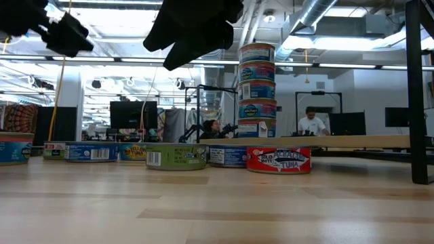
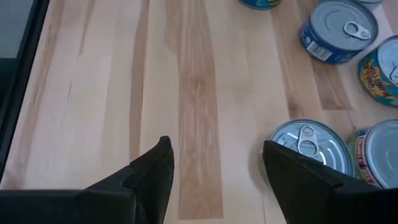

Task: Stack canned seafood by type on shelf
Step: Adjust the green tuna can

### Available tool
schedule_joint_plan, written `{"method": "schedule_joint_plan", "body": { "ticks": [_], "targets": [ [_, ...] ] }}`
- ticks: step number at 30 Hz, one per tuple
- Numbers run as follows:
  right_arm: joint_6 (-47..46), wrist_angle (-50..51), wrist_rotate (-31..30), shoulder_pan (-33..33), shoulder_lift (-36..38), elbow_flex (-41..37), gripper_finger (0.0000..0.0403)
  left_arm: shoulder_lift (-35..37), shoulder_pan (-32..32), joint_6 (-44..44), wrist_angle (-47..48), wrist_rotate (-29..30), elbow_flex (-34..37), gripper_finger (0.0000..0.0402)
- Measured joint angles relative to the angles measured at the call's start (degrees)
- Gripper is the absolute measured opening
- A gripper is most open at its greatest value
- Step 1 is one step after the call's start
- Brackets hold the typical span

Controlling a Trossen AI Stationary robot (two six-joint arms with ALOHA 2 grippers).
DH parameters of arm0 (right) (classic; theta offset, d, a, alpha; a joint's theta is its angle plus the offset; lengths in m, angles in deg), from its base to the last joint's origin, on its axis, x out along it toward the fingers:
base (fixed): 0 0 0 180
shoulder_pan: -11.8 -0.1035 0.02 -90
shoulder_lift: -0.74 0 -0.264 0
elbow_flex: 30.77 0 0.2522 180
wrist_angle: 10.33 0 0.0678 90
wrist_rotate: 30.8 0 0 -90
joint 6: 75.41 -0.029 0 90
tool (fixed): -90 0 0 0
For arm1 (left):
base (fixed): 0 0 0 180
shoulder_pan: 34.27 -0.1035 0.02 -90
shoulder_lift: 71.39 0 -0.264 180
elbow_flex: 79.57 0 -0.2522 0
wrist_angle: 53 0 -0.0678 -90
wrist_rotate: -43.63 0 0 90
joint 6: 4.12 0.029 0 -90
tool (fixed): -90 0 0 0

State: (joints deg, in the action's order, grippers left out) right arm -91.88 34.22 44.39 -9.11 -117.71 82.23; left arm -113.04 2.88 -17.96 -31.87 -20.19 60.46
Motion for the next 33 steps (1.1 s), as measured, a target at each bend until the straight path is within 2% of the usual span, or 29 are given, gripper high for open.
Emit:
{"method": "schedule_joint_plan", "body": {
  "ticks": [6,13,19,22,28,33],
  "targets": [
    [0.8,-1.3,0.0,0.0,0.0,0.0,0.0271,-1.2,0.0,-8.9,-1.7,0.0,0.0,0.0277],
    [4.9,-6.6,-0.2,0.5,-1.9,0.1,0.0271,-2.2,0.0,-11.1,-1.9,2.0,0.0,0.0277],
    [4.5,-4.5,-0.1,0.9,-2.9,-0.1,0.0271,-3.9,-0.1,-13.7,-2.0,4.2,0.0,0.0277],
    [4.1,-4.6,-0.5,1.2,-2.8,0.0,0.0271,-5.8,-0.1,-13.0,-2.4,7.7,0.0,0.0277],
    [4.9,-1.4,-11.7,1.1,-3.6,0.0,0.0271,-10.1,-0.1,-12.8,-6.3,18.8,0.0,0.0277],
    [9.5,-1.0,-19.7,0.8,-6.6,0.0,0.0271,-11.4,-0.1,-9.7,-10.0,19.2,0.0,0.0277]
  ]
}}
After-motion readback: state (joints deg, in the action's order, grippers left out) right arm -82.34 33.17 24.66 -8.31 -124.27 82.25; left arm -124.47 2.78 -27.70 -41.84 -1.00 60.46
